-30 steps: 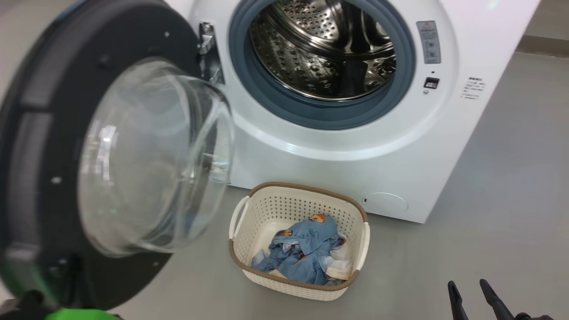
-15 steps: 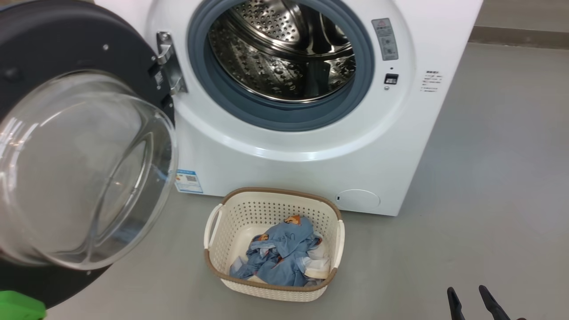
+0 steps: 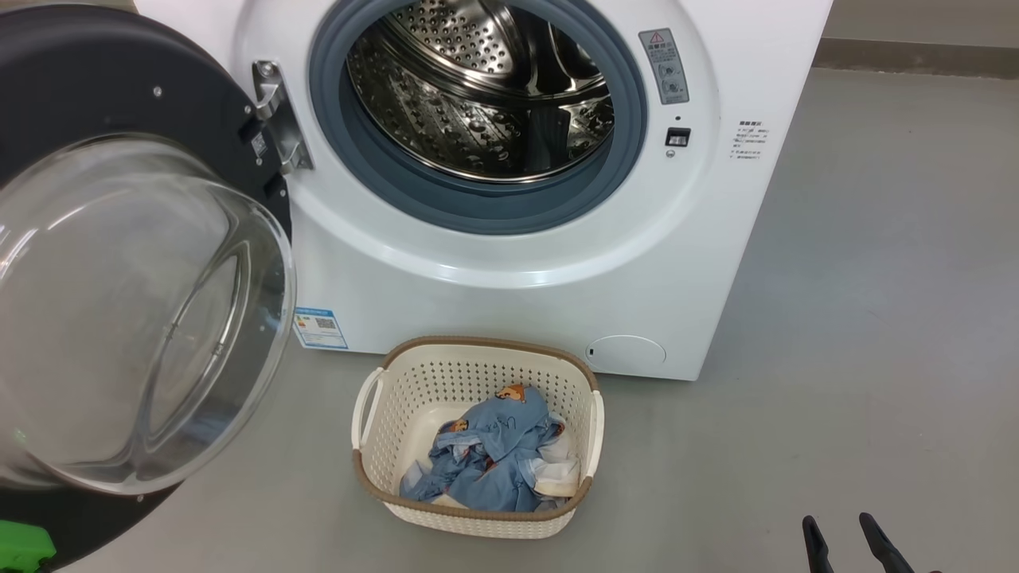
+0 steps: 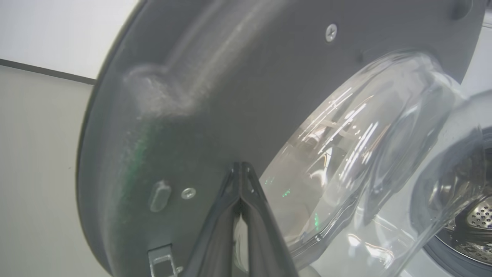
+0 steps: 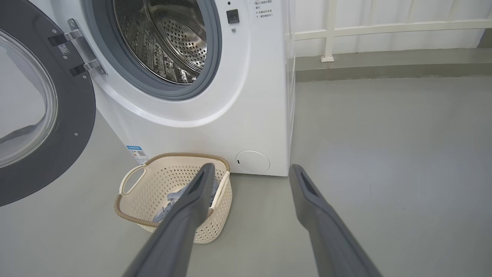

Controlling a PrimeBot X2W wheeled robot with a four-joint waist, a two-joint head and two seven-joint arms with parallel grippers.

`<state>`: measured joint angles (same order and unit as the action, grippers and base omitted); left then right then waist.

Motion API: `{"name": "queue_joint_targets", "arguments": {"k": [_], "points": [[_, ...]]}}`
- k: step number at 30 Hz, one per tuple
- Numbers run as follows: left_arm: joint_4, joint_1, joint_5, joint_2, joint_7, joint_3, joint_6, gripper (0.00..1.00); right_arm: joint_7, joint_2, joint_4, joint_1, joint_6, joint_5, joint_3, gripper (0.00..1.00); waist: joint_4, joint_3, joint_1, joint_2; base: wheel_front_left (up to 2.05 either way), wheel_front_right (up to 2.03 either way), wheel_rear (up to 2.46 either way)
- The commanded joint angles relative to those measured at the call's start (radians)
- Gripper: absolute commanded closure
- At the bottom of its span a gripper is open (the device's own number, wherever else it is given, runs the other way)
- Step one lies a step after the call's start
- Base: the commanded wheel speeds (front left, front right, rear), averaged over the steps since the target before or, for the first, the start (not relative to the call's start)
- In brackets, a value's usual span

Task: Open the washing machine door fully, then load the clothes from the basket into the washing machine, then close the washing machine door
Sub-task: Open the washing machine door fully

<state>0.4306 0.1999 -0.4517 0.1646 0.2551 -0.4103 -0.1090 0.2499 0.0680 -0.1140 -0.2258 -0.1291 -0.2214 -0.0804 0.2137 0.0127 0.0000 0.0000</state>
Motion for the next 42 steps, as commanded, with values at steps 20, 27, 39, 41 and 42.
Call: {"name": "queue_joint_targets", "arguments": {"k": [20,27,39,41,42], "points": [[-0.619,-0.299,0.035,-0.097,-0.061,0.107,0.058,0.0,0.012,0.014,0.019,0.051,-0.002,-0.001,0.04,0.0,-0.066,0.007,0.0,0.0,0.0,0.0,0.0],[-0.619,-0.37,0.049,-0.104,-0.051,0.238,0.127,0.0,0.012,0.011,0.026,0.061,-0.002,0.004,0.053,0.0,-0.126,0.0,0.0,0.0,0.0,0.0,0.0],[-0.433,-0.45,0.096,-0.077,0.005,0.244,0.209,0.0,0.012,0.004,0.042,0.074,-0.002,0.021,0.073,0.0,-0.246,-0.005,0.0,0.0,0.0,0.0,0.0],[-0.428,-0.451,0.105,-0.081,0.006,0.224,0.217,0.0,0.012,0.004,0.048,0.076,-0.002,0.024,0.07,0.0,-0.254,-0.004,0.0,0.0,0.0,0.0,0.0],[-0.425,-0.453,0.109,-0.084,0.006,0.216,0.221,0.0,0.012,0.003,0.05,0.076,-0.002,0.025,0.069,0.0,-0.257,-0.004,0.0,0.0,0.0,0.0,0.0]]}}
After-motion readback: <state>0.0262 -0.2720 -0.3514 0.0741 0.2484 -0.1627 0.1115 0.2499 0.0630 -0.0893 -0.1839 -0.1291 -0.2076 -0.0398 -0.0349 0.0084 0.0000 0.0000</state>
